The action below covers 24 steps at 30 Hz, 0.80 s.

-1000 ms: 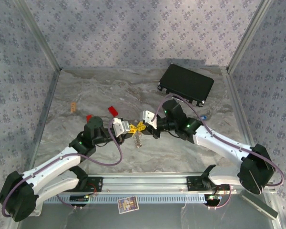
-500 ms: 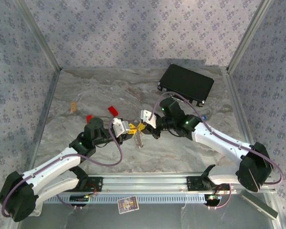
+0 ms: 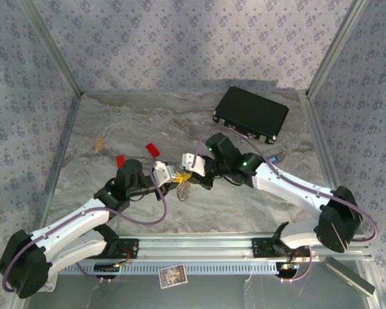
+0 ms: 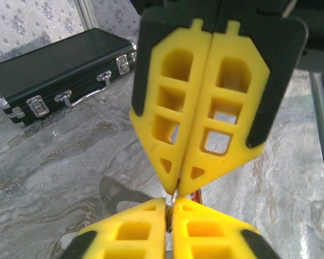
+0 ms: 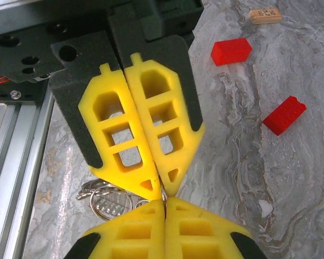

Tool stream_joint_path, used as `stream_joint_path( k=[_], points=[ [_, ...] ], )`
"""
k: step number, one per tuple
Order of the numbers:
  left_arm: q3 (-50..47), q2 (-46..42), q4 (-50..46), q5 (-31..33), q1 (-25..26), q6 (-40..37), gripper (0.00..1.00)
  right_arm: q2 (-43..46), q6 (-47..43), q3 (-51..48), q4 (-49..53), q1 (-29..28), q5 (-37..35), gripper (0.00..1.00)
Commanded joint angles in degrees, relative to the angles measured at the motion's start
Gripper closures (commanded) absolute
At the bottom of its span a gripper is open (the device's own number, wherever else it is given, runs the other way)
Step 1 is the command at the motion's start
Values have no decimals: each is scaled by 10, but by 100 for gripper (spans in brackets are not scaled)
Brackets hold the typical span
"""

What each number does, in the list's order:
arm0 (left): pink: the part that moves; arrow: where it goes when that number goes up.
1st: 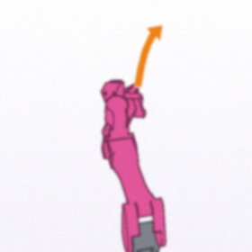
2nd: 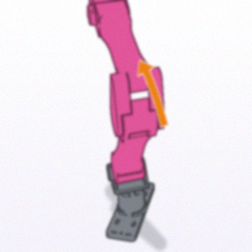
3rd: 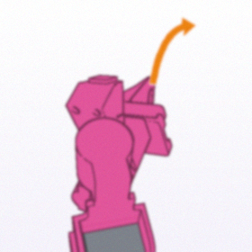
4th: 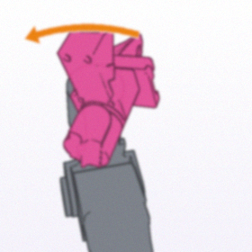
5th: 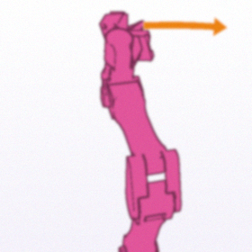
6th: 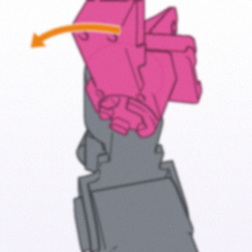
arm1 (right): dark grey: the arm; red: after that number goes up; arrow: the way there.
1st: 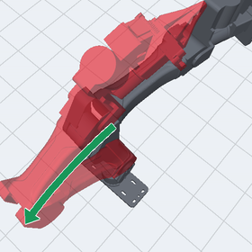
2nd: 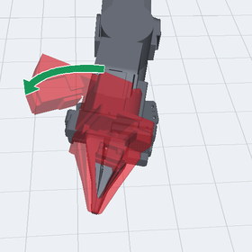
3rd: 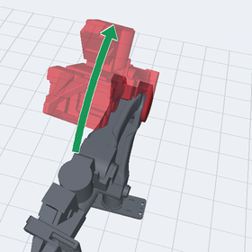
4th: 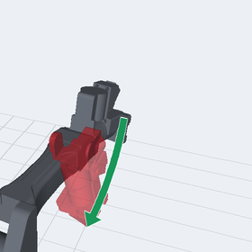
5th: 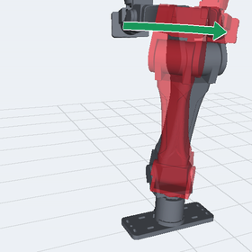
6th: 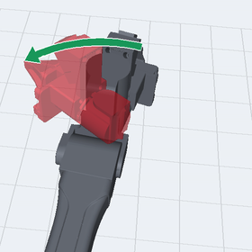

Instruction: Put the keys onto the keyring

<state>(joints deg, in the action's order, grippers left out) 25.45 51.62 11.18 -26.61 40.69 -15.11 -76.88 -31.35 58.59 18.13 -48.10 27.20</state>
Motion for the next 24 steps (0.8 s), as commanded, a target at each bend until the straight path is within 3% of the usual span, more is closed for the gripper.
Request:
stream_joint_path(
  k=[1, 3, 4, 5, 7, 24],
  points=[
    [23, 4, -8, -14, 5, -9, 100, 5, -8, 21, 2, -3, 21, 100],
    [22, 2, -5, -17, 5, -8, 100, 14, 10, 8, -20, 8, 36, 100],
    [20, 2, -1, -17, 5, -5, 100, 17, 23, -1, -34, 14, 40, 94],
    [16, 0, 9, -17, 5, -1, 100, 22, 37, -13, -50, 23, 45, 81],
    [4, -6, 36, -17, 5, 9, 100, 32, 56, -39, -79, 41, 62, 74],
    [-34, -23, 117, -7, 5, 44, 100, 37, 111, -115, -147, 50, 83, 70]
  ],
)
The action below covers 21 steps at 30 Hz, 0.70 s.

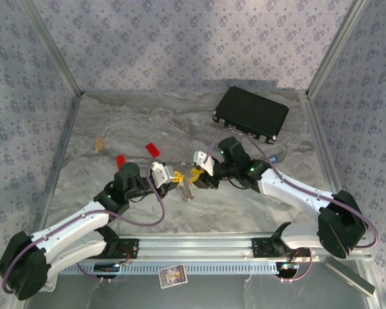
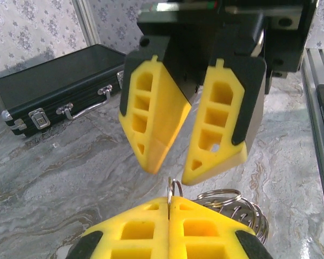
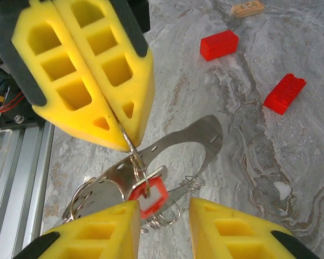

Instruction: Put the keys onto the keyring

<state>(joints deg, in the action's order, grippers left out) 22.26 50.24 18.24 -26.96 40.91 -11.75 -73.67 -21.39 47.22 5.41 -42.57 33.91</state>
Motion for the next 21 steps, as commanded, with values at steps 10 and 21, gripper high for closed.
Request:
stream_joint_path(
  k=[10, 21],
  points=[
    [-5, -11, 50, -6, 3, 11, 100, 1, 15, 1, -29, -9, 24, 86],
    [-11, -14, 78, -19, 3, 16, 100, -20, 6, 25, 9, -17, 24, 92]
  ],
)
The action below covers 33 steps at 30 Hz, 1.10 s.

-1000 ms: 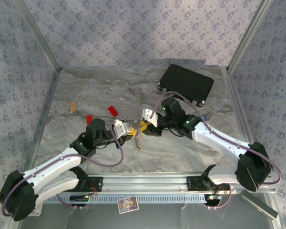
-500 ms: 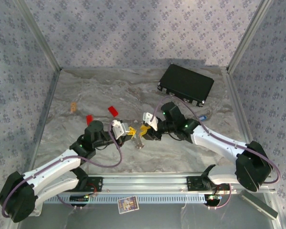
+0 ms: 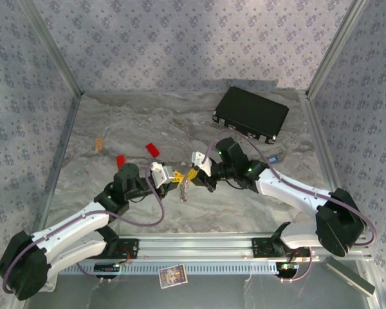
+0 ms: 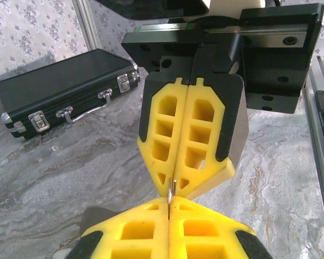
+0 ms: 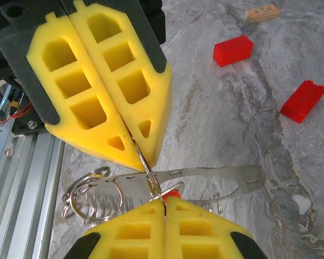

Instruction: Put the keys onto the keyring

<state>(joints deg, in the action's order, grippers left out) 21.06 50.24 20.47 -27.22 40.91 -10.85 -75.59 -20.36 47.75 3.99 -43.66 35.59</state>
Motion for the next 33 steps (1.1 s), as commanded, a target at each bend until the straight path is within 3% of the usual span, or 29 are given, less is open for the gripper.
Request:
stream_joint_path(
  k=[1, 4, 11, 22, 28, 29, 31, 33],
  points=[
    [0, -16, 57, -15, 2, 7, 100, 5, -3, 16, 20, -6, 0, 87],
    [-3, -16, 55, -16, 3, 7, 100, 28, -3, 0, -4, -4, -14, 73],
    [-2, -9, 58, -20, 3, 7, 100, 34, -9, -1, -19, -6, 4, 71],
    [6, 9, 68, -36, 3, 6, 100, 14, -4, 4, -42, -7, 22, 81],
    [6, 10, 69, -34, 3, 7, 100, 10, -2, 7, -48, -9, 30, 100],
    [7, 8, 64, -28, 3, 8, 98, 11, -4, 8, -45, -8, 29, 100],
    [11, 6, 43, -10, 3, 6, 79, 13, -16, 16, -23, -9, 27, 100],
    [21, 4, 5, 9, 3, -4, 75, 17, -33, 27, 8, -9, 22, 100]
  ],
)
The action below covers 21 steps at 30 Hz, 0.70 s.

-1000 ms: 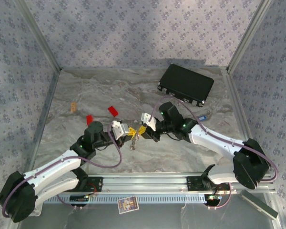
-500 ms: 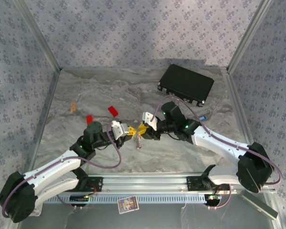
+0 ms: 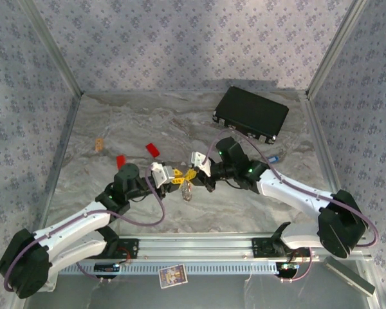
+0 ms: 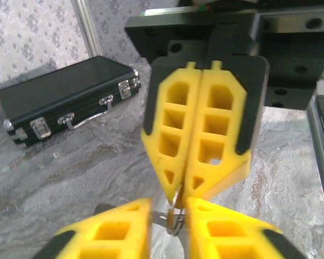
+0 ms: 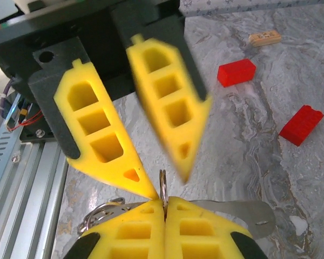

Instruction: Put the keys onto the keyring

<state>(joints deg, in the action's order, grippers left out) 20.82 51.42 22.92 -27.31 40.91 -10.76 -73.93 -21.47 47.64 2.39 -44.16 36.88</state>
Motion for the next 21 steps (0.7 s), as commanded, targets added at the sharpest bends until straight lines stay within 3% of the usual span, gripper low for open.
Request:
stream_joint_path(
  k=[1, 11, 18, 19, 21],
  points=[
    [32, -8, -47, 16, 3, -12, 75, 0, -32, 36, 42, -5, 5, 100],
    [92, 34, -151, 7, 3, -72, 79, -25, -124, 111, 174, -34, -54, 100],
    [103, 32, -165, -14, 3, -82, 100, -32, -146, 147, 202, -35, -45, 100],
    [101, 30, -162, -18, 3, -80, 100, -28, -131, 138, 183, -28, -37, 97],
    [93, 27, -144, -22, 3, -72, 100, -17, -92, 112, 141, -7, -11, 75]
  ],
)
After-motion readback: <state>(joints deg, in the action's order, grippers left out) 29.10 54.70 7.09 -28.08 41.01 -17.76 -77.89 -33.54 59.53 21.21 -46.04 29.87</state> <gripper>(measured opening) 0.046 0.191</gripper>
